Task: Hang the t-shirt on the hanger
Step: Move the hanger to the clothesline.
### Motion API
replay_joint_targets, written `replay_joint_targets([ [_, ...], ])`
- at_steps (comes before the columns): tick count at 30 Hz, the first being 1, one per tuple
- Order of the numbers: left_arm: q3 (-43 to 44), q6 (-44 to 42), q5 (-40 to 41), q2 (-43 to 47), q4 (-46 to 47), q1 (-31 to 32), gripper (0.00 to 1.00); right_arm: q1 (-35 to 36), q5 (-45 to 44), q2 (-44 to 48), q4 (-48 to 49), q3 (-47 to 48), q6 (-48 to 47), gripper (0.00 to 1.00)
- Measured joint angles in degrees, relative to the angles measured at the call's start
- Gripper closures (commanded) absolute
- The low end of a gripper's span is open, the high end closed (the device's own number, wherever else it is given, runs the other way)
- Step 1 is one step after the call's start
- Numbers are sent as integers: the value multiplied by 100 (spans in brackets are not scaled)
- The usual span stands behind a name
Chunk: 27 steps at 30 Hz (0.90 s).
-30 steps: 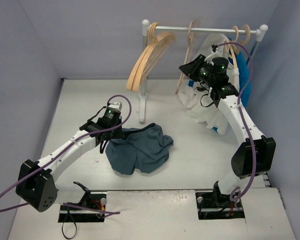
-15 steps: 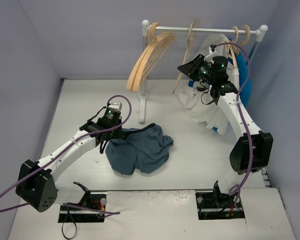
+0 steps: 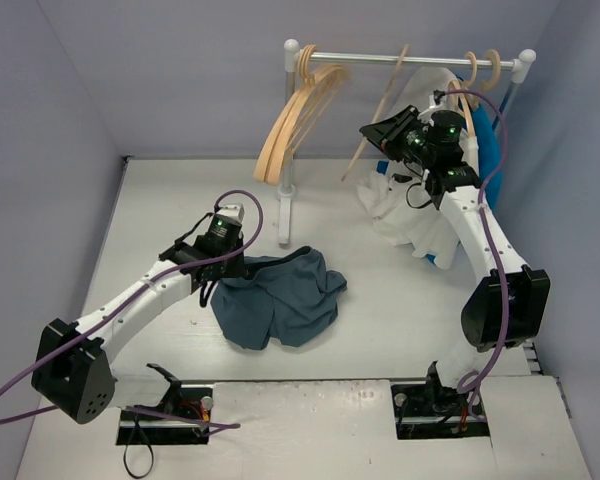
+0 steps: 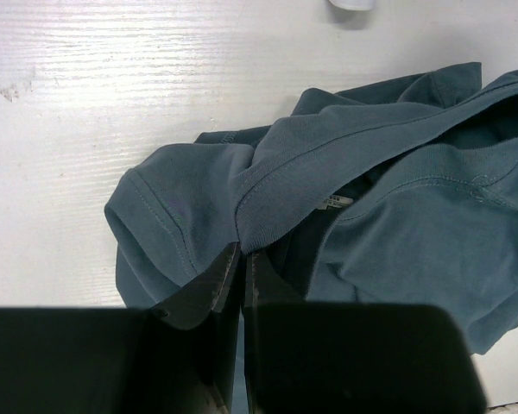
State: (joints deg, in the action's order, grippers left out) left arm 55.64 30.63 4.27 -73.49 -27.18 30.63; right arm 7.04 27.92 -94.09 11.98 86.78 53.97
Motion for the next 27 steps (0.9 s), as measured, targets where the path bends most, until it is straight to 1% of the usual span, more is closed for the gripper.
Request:
replay_joint_targets([
  [9, 0, 2, 0, 8, -53, 0, 100, -119, -90, 35, -72, 2, 628, 97],
  [12, -2, 2, 0, 36, -64, 0, 100, -139, -88, 35, -76, 2, 720, 93],
  [14, -4, 2, 0, 64, -75, 0, 100, -139, -88, 35, -78, 0, 757, 84],
  [20, -13, 2, 0, 143, -95, 0, 100, -139, -198, 146, -250, -31, 614, 49],
  [22, -15, 2, 0, 166, -103, 0, 100, -139, -307, 241, -378, -31, 474, 43],
  [27, -15, 2, -4, 175, -107, 0, 100, -139, -662, 594, -758, -31, 56, 37],
])
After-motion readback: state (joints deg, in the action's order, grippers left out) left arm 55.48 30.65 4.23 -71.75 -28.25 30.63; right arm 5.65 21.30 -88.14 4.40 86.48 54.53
